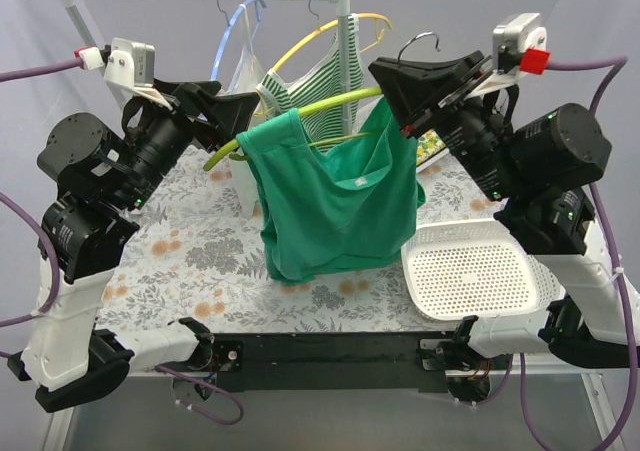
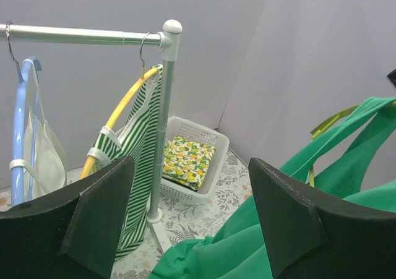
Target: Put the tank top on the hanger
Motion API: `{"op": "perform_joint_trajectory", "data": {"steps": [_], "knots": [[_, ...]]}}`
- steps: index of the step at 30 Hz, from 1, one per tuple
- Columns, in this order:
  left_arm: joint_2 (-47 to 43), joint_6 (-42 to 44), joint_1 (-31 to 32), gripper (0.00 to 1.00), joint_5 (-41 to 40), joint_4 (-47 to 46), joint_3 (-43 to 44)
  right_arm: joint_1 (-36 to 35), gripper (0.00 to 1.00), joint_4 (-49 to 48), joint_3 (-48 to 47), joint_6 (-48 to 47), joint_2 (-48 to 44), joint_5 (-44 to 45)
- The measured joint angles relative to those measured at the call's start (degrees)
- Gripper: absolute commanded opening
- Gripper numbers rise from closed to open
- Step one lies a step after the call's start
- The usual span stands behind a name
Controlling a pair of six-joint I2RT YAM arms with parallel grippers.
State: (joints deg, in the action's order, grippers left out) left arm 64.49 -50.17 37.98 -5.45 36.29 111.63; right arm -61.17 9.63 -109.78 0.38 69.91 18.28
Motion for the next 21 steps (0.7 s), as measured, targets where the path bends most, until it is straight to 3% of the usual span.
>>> {"op": "perform_joint_trajectory", "data": {"steps": [3,6,10,16,21], "knots": [[-0.46,0.28,0.00,0.74,0.33,-0.28,-0.11,0.00,0.01,1.73,-5.92,0.37,2.29,-2.14],[-2.38,0.33,0.00,0.72,0.35,-0.42,-2.01,0.00,0.01,3.91,-5.70,0.90,2.64,-3.56],[-6.95,0.50,0.00,0.63,0.83,0.87,-6.01,-0.04,0.01,4.74,5.57,1.60,-0.31,-4.22],[-14.60,0.94,0.00,0.62,5.16,5.64,-13.66,-0.04,0.01,8.41,23.12,2.54,-1.03,-5.64],[-18.93,0.96,0.00,0.61,10.91,10.27,-22.58,-0.02,0.01,9.62,27.78,2.56,-1.25,-6.51]]}}
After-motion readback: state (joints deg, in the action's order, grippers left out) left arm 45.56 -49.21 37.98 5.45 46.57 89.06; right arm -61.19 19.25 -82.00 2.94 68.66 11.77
